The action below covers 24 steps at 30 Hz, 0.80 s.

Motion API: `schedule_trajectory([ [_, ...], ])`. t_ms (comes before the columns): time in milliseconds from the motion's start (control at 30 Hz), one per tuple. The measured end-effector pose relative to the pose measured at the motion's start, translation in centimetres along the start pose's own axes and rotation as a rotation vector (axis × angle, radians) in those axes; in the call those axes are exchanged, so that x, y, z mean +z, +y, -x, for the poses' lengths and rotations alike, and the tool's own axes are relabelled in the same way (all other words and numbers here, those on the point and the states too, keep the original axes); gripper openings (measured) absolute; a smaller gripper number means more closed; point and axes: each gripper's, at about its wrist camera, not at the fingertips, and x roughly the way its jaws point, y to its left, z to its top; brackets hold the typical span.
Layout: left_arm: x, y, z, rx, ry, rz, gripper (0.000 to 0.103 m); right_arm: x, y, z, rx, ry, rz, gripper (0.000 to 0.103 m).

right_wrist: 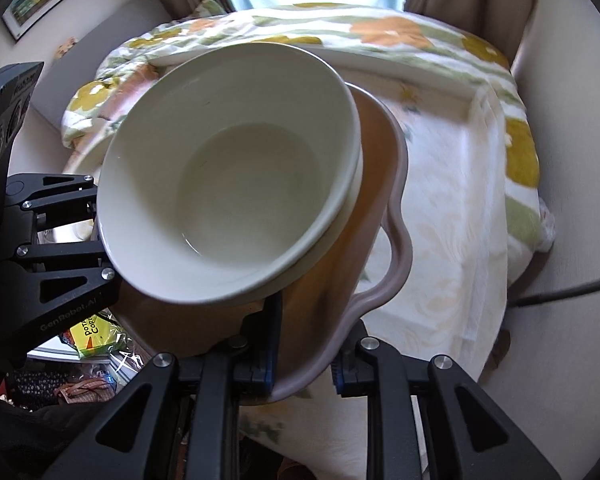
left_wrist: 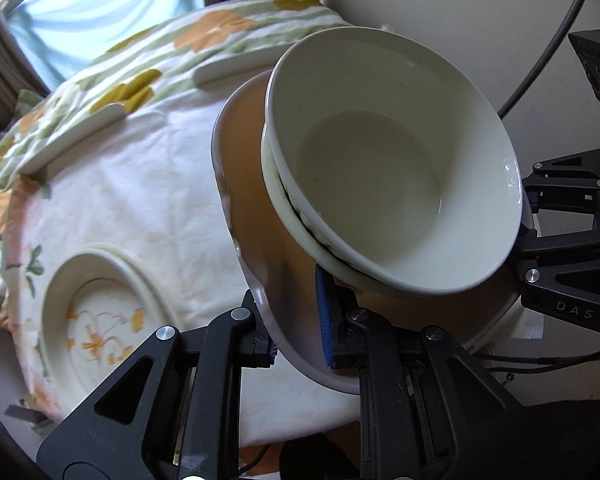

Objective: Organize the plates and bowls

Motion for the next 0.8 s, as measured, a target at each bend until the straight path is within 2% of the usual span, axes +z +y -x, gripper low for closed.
schedule_trajectory([
  [133,-1.4,3.2,3.0,0.013,-0.009,0.020,0.014,1.9,3.3,0.8,0.000,-0.013,0.041,0.019],
  [300,-3.0,8.9,4.4,0.031,-0.002,0.026,0.014,4.1,8.6,0.3,0.009,-0.017,0.065,0.019],
  [533,-6.0,16.2,3.9,0.048,0.043,0.038,0.014,6.3,15.3,-3.1,0.039,0.000,0.066,0.019],
  [800,-8.1,20.8,1.8,0.039,0.079,0.026,0.014,7.2,20.1,-7.1,0.041,0.035,0.050,0.019],
])
